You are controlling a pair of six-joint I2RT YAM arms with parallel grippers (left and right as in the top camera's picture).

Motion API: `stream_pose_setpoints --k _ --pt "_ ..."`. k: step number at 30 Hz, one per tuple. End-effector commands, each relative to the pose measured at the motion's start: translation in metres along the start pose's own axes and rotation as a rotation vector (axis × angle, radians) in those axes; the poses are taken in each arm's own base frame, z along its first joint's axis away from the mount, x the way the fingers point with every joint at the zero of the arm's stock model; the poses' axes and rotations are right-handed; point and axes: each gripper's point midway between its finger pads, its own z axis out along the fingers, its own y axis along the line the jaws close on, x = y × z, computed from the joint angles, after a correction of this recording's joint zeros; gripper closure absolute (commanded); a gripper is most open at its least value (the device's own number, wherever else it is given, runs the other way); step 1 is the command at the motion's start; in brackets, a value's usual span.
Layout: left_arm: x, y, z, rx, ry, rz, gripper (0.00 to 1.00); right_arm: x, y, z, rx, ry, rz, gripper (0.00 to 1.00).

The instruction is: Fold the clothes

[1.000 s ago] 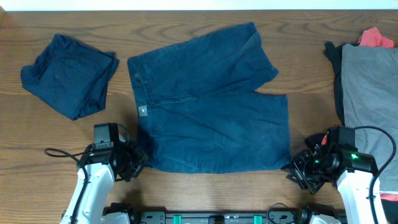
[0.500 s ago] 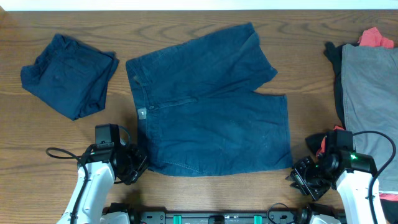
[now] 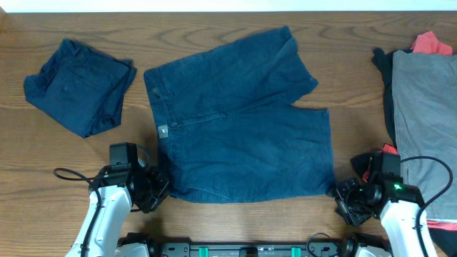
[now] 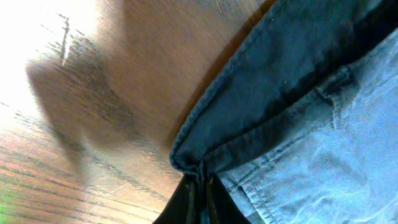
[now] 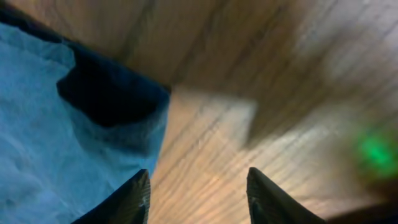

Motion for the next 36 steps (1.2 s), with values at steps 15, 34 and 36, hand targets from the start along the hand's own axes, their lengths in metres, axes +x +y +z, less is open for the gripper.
stream_pose_setpoints --k 15,34,36 --pt "0.002 0.006 0.002 -0.024 0.007 0.007 0.94 -0.016 0.031 0.005 -0.159 -0.056 -0.005 0.46" --pt "0.002 0.007 0.002 -0.027 0.01 0.004 0.94 -0.019 0.026 0.036 -0.017 -0.068 -0.058 0.99" --pt "0.003 0.006 0.002 -0.026 0.01 0.005 0.94 -0.022 0.028 0.036 -0.025 -0.078 -0.062 0.99"
